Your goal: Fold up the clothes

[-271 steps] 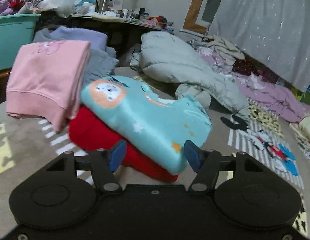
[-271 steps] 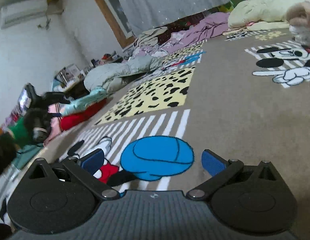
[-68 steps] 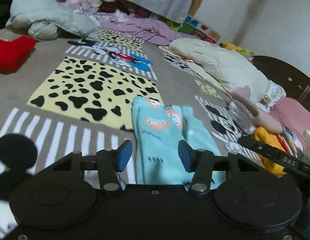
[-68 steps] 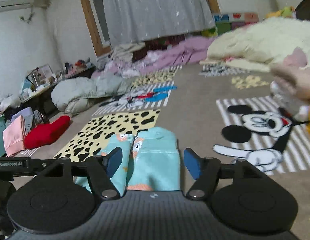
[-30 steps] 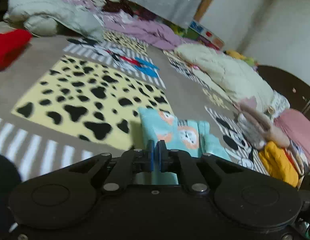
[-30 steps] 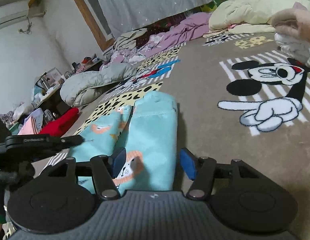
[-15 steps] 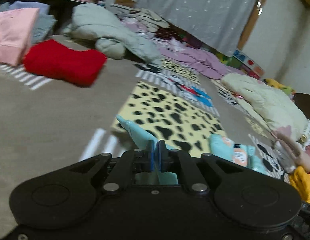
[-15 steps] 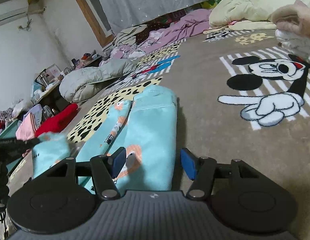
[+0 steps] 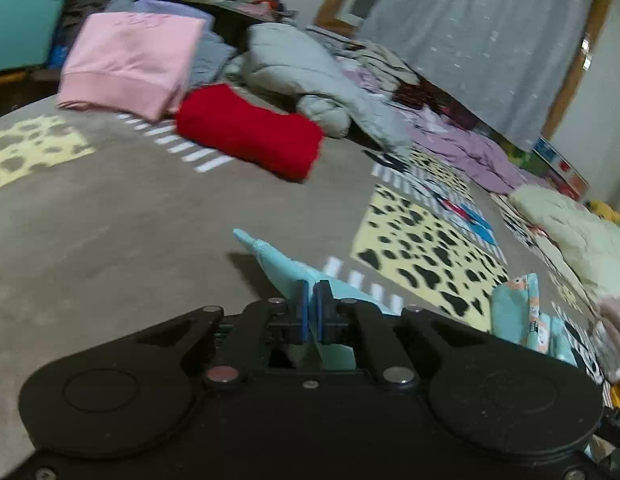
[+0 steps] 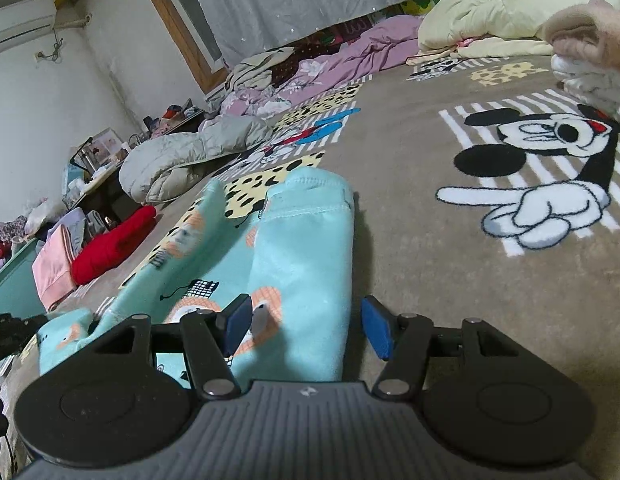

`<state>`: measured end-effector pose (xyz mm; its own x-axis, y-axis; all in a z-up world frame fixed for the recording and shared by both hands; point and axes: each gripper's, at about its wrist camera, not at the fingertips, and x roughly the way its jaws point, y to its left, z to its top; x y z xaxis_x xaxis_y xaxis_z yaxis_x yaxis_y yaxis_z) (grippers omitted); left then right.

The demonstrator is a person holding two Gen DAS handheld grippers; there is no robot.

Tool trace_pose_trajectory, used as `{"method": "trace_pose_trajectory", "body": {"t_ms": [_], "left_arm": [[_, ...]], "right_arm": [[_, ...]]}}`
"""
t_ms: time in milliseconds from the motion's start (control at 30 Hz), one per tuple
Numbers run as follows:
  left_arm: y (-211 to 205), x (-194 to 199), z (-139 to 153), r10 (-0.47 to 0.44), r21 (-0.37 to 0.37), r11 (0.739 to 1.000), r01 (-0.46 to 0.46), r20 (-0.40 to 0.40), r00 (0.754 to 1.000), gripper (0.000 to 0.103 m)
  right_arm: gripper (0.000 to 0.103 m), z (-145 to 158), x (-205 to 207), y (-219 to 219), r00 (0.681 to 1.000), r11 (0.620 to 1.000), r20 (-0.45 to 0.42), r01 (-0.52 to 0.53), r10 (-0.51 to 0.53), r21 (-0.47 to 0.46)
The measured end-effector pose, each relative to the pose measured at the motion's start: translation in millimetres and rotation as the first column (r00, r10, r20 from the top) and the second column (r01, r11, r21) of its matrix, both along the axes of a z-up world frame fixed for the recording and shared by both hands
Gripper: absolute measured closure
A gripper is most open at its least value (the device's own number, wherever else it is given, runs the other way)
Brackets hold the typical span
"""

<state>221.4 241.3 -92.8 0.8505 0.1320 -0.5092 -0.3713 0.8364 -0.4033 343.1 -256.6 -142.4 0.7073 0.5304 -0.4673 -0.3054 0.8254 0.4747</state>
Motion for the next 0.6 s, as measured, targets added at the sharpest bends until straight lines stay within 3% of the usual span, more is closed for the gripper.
{"method": "trace_pose_trajectory", "body": {"t_ms": [167, 300, 367, 433, 600], "left_arm": [[11.6, -15.7, -1.2, 0.048, -0.018, 0.999, -0.048, -0.009, 0.999, 0.101], [19.5, -10.0, -13.9, 0.057, -0.037, 0.997, -0.062, -0.105, 0.993, 0.1], [25.5, -8.6, -18.9, 0.072, -0.06, 0.995, -0.079, -0.122, 0.99, 0.091], [32.9, -10.4, -20.8, 0.099, -0.094, 0.99, -0.109, -0.105, 0.989, 0.073], [56.0, -4.4, -33.0, 0.148, -0.185, 0.969, -0.162, -0.091, 0.985, 0.071]], "right_arm": [[0.042, -0.9, 0.4, 0.0, 1.0, 1.0, -0.002, -0.001, 0.001, -0.001], [0.042, -1.2, 0.7, 0.3, 1.0, 1.0, -0.003, -0.002, 0.002, -0.004], [0.042, -1.3, 0.3, 0.9, 1.0, 1.0, -0.002, -0.003, 0.003, -0.007], [0.042, -1.3, 0.4, 0.7, 1.0, 1.0, 0.0, -0.002, 0.002, -0.008], [0.042, 0.3, 0.1, -0.9, 1.0, 1.0, 0.006, 0.003, -0.003, 0.0]]}}
